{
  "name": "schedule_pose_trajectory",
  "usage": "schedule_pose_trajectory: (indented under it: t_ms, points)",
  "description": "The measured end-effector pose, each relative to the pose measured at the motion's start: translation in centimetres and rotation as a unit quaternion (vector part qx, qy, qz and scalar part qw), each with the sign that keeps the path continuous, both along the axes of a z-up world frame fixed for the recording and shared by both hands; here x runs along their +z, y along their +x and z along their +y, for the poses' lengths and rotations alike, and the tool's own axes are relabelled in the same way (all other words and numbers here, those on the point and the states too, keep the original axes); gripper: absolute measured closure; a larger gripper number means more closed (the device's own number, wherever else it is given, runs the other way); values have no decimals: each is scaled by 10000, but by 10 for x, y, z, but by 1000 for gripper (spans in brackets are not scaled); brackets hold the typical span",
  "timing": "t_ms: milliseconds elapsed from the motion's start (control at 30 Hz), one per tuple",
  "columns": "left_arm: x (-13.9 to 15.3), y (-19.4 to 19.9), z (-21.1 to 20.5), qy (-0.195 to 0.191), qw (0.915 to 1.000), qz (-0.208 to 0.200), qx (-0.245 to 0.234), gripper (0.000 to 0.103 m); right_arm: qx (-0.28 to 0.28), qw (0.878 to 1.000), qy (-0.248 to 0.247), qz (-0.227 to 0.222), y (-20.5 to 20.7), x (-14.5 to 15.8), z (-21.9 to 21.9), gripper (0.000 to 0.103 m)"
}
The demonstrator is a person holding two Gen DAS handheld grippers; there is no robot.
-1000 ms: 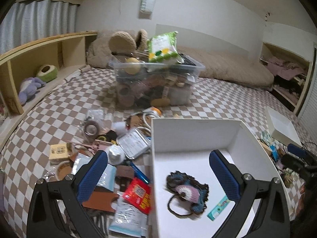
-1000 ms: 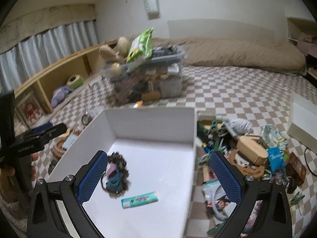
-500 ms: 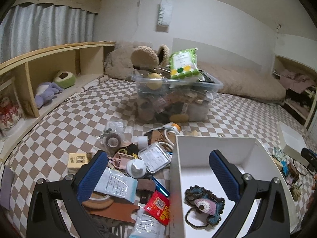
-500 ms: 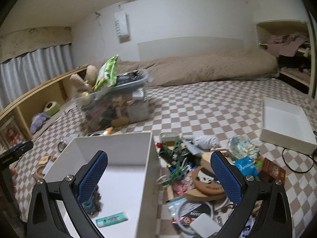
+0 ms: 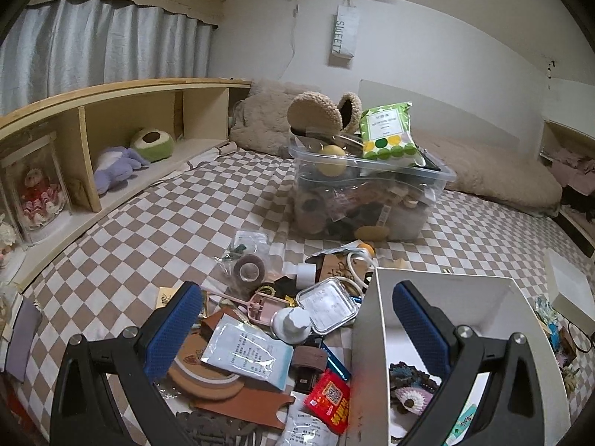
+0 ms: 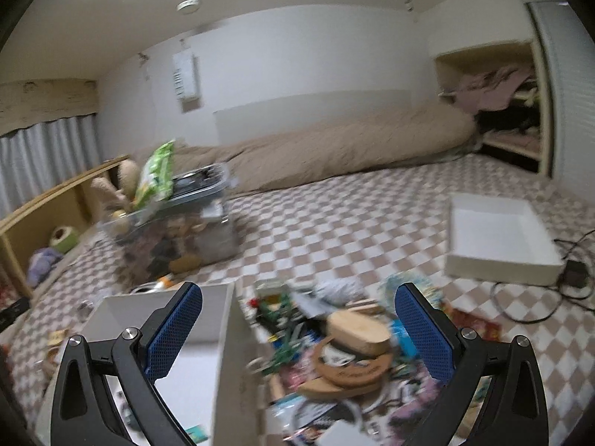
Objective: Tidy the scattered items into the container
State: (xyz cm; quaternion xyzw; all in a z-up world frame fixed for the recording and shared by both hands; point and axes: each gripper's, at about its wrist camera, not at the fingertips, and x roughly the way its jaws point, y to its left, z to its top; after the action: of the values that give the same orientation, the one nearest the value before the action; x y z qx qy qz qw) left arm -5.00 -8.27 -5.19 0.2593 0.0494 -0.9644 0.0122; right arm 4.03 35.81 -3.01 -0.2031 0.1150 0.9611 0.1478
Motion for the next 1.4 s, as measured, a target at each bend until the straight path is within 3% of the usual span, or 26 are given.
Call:
schedule_pose_trajectory:
  t_ms: [333, 567, 767, 1067, 1233, 1400]
  points:
    - [-5, -5, -15, -18, 9988, -4, 486, 0, -605, 9945, -814, -245, -1, -16, 50, 0]
    - [-10, -9, -31, 31, 9958, -34, 915, 0, -648, 9873, -1444, -156, 1, -33, 84, 0]
    - [-16, -14, -53, 243, 9919, -109, 1240, 0, -774, 9768, -1891, -635, -7, -57, 100, 0]
    - [-48, -34, -78, 248, 9851, -767, 1516, 0, -1071, 9691, -1911, -1131, -15, -75, 108, 0]
    - [-66, -47, -68, -108, 9842, -1188, 1307, 0, -889, 9652, -2136, -1222, -17, -79, 108, 0]
    - [-82, -56, -41, -855, 9809, -1474, 942, 0, -944, 9645, -2072, -1341, -19, -82, 106, 0]
